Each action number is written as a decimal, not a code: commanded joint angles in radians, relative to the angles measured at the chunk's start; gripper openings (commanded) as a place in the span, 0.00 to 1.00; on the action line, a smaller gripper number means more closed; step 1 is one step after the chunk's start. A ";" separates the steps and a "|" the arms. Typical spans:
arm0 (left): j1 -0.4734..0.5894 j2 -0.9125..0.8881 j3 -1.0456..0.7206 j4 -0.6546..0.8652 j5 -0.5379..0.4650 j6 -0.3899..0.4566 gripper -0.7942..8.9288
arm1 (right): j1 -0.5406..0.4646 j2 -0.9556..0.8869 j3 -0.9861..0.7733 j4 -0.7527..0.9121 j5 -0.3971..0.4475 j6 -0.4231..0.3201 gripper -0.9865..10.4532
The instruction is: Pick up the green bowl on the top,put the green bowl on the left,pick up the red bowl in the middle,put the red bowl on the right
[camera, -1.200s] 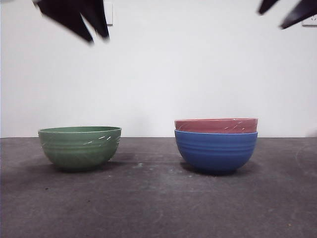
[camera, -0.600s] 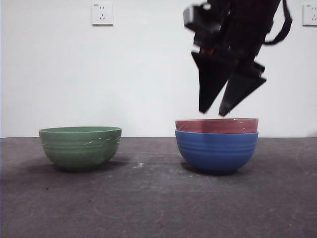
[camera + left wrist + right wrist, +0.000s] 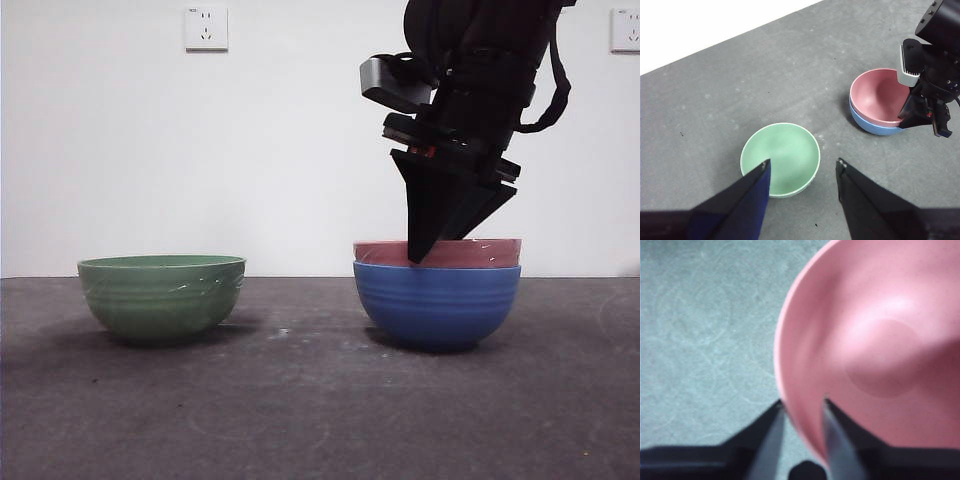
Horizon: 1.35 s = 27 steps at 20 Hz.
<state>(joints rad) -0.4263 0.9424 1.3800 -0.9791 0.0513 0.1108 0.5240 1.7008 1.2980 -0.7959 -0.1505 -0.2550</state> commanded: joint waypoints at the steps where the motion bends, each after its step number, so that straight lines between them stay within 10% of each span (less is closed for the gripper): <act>1: 0.003 -0.002 -0.005 0.004 -0.002 -0.006 0.31 | 0.001 0.008 0.003 0.003 0.001 -0.011 0.07; 13: 0.003 -0.002 -0.005 0.005 0.000 -0.006 0.31 | 0.036 -0.184 0.100 0.001 -0.002 0.004 0.08; 27: 0.003 -0.002 -0.005 0.008 0.001 -0.006 0.31 | 0.464 -0.037 0.101 -0.045 0.106 0.117 0.08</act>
<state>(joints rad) -0.4263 0.9424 1.3800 -0.9787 0.0517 0.1108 0.9878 1.6546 1.3979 -0.8448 -0.0505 -0.1555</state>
